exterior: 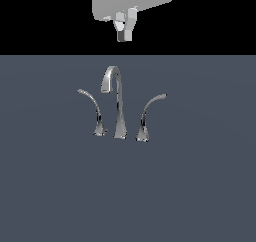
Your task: Turn on the faucet by rotating a designated handle.
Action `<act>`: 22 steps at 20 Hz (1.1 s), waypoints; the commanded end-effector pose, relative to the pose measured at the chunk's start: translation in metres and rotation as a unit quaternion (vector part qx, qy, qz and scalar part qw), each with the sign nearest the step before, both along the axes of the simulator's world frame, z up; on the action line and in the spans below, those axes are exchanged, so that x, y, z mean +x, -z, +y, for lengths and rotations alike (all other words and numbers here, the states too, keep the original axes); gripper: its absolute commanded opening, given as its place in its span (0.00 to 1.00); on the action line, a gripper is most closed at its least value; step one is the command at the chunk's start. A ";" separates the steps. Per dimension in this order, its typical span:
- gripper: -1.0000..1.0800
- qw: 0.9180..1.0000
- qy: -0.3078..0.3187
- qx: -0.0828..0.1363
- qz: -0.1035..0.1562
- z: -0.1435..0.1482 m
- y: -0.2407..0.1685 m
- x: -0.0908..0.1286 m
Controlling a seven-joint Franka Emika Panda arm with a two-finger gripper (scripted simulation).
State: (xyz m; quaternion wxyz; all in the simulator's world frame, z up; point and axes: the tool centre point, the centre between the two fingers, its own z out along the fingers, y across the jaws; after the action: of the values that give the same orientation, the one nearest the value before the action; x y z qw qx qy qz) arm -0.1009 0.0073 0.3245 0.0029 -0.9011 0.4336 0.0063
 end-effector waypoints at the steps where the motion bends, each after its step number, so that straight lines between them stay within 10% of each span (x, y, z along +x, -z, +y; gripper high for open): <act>1: 0.00 0.999 0.033 0.000 0.000 -0.004 0.012 0.012; 12: 0.00 0.984 0.176 -0.002 -0.001 -0.030 0.064 0.062; 22: 0.00 0.951 0.309 -0.005 -0.001 -0.070 0.114 0.101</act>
State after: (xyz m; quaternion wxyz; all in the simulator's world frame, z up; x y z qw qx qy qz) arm -0.0057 -0.0560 0.2179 0.0010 -0.7373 0.6756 0.0023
